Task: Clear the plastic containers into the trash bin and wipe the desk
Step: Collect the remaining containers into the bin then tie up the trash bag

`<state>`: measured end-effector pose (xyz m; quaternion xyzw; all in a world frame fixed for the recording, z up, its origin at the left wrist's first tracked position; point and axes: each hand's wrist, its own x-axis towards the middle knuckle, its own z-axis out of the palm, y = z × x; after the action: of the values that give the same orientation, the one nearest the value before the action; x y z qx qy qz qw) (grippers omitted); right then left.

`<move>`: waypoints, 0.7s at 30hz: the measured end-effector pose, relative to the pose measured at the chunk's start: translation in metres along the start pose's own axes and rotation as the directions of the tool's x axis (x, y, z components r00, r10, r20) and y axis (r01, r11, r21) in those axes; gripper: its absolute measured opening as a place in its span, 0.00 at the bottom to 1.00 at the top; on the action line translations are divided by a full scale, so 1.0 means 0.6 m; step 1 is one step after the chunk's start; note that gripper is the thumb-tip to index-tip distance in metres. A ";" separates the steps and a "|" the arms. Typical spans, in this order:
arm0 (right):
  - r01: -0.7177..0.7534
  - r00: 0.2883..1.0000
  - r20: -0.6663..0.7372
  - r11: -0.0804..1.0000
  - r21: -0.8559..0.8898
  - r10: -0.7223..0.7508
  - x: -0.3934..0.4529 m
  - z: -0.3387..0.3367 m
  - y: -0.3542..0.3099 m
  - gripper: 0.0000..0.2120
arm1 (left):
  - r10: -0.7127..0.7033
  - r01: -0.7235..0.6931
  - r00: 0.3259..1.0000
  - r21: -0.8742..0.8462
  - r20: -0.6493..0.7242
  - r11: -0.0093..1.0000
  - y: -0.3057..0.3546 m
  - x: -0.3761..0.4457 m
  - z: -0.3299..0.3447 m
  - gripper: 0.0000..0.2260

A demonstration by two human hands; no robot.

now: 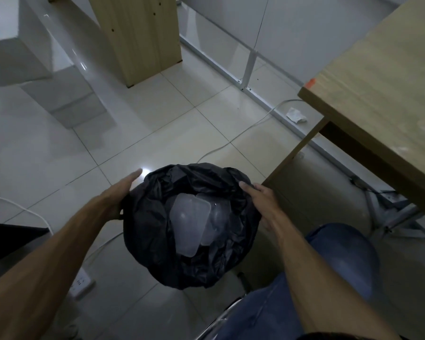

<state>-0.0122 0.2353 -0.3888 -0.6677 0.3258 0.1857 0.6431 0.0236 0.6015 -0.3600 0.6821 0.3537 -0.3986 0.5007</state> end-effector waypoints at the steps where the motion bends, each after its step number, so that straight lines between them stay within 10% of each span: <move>1: -0.016 1.000 0.011 1.000 0.005 0.016 0.000 -0.003 -0.002 0.30 | 0.001 0.000 1.000 0.047 -0.026 0.999 -0.004 -0.001 0.000 0.41; 5: -0.045 0.998 0.041 0.998 -0.032 0.046 -0.005 -0.006 -0.006 0.07 | 0.096 -0.072 0.984 0.161 -0.151 0.984 -0.015 0.011 0.014 0.31; 11: -0.078 0.997 0.011 0.985 -0.157 0.081 -0.007 0.006 -0.021 0.01 | 0.227 -0.203 0.966 0.183 -0.125 0.962 0.013 0.006 0.015 0.02; 15: 0.042 0.998 0.056 0.946 -0.321 -0.025 0.002 0.023 -0.046 0.10 | 0.329 -0.335 0.934 -0.024 -0.140 0.942 0.034 0.012 0.012 0.14; 19: 0.175 0.983 0.024 0.901 -0.396 -0.181 0.018 0.022 -0.057 0.11 | 0.348 -0.348 0.937 -0.121 -0.018 0.930 0.048 0.002 0.019 0.02; 21: 0.148 0.988 0.000 0.933 -0.328 -0.157 0.018 0.022 -0.061 0.09 | 0.304 -0.285 0.951 -0.221 0.057 0.933 0.051 0.001 0.016 0.15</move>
<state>0.0227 0.2447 -0.3702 -0.7907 0.2463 0.1780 0.5315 0.0491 0.5845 -0.3501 0.6520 0.2644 -0.3099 0.6395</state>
